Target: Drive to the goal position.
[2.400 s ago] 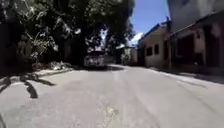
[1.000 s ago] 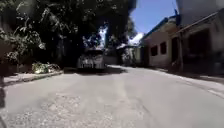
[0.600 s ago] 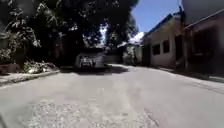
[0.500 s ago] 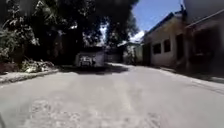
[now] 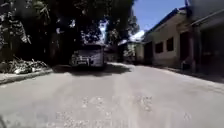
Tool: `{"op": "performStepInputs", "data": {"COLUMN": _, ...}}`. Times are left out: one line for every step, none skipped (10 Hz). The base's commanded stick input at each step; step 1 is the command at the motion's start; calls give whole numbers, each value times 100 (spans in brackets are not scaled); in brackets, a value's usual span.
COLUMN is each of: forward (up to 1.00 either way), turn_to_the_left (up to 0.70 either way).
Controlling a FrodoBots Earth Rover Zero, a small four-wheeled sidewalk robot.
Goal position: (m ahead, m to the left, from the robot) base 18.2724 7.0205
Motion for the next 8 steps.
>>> {"op": "performStepInputs", "data": {"forward": 100, "turn_to_the_left": 1}}
{"op": "performStepInputs", "data": {"forward": 100, "turn_to_the_left": 1}}
{"op": "performStepInputs", "data": {"forward": 100, "turn_to_the_left": 0}}
{"op": "performStepInputs", "data": {"forward": 100, "turn_to_the_left": 1}}
{"op": "performStepInputs", "data": {"forward": 100, "turn_to_the_left": 1}}
{"op": "performStepInputs", "data": {"forward": 100, "turn_to_the_left": 0}}
{"op": "performStepInputs", "data": {"forward": 100, "turn_to_the_left": 0}}
{"op": "performStepInputs", "data": {"forward": 100, "turn_to_the_left": 2}}
